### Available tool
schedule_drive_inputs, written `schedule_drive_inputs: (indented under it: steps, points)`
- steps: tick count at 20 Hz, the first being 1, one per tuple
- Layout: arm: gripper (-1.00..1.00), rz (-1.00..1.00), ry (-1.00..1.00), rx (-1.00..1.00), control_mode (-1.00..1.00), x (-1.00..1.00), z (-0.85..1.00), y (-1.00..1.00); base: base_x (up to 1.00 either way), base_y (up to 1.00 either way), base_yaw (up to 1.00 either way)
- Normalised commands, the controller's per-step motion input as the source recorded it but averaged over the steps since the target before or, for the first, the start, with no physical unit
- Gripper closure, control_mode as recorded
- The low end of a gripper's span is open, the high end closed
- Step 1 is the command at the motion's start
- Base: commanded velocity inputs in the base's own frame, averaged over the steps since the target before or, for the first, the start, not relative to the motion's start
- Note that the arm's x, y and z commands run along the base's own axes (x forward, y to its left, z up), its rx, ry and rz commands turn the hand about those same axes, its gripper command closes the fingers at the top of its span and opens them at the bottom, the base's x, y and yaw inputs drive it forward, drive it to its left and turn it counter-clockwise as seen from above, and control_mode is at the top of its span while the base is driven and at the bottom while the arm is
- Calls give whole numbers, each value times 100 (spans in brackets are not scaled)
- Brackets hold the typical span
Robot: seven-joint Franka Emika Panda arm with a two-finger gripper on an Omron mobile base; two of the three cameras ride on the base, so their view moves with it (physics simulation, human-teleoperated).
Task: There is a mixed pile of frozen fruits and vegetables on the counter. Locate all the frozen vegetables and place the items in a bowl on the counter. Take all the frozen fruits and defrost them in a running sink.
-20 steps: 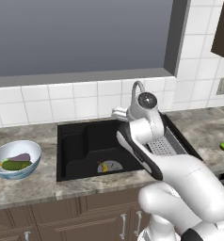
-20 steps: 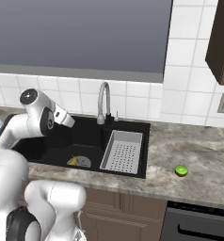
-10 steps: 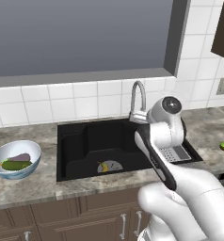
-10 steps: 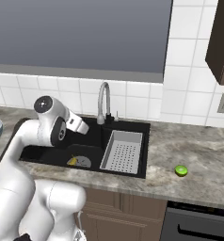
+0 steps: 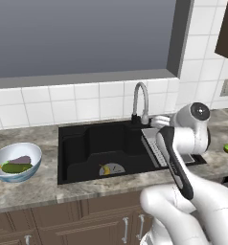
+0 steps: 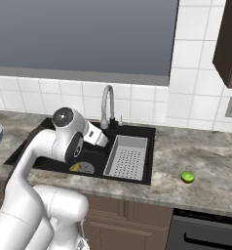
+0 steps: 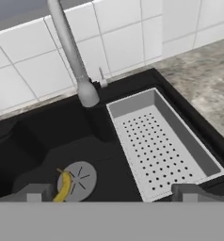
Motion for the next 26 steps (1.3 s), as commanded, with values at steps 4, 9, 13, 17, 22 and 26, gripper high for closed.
schedule_drive_inputs:
  steps: [4, 9, 13, 17, 22, 26]
  points:
    - [-100, 0, 5, -3, -100, -15, 0, -52, 0, 0, 0]
    - [-100, -1, 7, -7, -100, -7, 0, -47, 0, 0, 0]
    - [-100, -3, 9, -9, -100, -5, 0, -45, 0, 0, 0]
    - [-100, -5, 9, -9, -100, -4, 0, -47, 0, 0, 0]
    - [-100, -6, 8, -8, -100, -3, 0, -49, 0, 0, 0]
    - [-100, -5, 7, -4, -100, -7, 0, -50, 0, 0, 0]
